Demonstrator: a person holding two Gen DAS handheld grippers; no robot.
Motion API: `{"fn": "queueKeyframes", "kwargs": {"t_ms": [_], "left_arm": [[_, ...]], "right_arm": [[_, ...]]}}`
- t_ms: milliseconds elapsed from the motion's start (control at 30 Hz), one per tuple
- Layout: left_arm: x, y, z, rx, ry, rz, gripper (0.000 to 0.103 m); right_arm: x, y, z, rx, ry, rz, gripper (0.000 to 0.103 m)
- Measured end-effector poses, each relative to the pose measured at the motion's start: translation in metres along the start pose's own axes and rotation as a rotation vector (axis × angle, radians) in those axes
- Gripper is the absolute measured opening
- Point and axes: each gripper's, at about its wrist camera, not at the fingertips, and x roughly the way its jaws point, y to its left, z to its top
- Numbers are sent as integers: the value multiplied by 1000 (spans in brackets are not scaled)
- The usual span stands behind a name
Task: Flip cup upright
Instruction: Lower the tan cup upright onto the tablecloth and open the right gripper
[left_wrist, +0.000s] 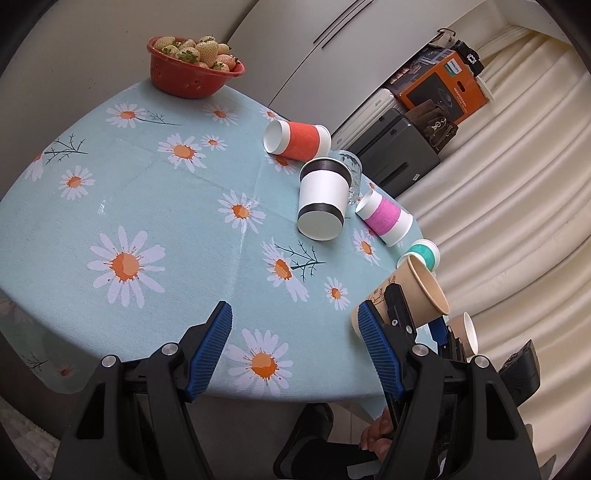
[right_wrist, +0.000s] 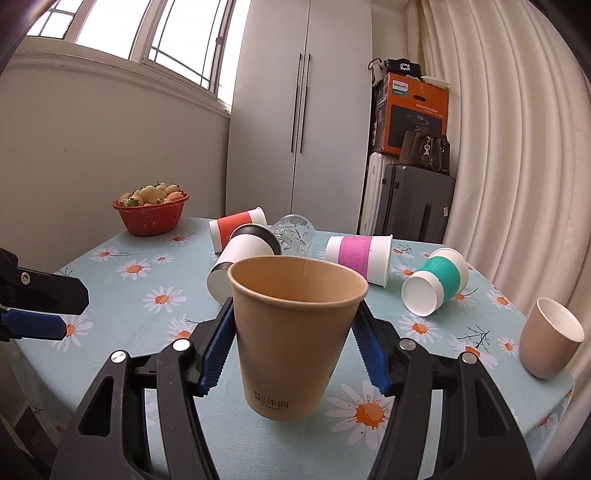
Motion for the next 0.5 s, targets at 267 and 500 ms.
{"fn": "queueKeyframes", "kwargs": {"t_ms": [267, 500], "left_arm": [[2, 2, 1, -8, -2, 18, 69], [4, 2, 0, -7, 1, 28, 69]], "right_arm": [[0, -1, -8, 13, -15, -52, 63], [4, -2, -13, 38, 2, -43, 64]]}}
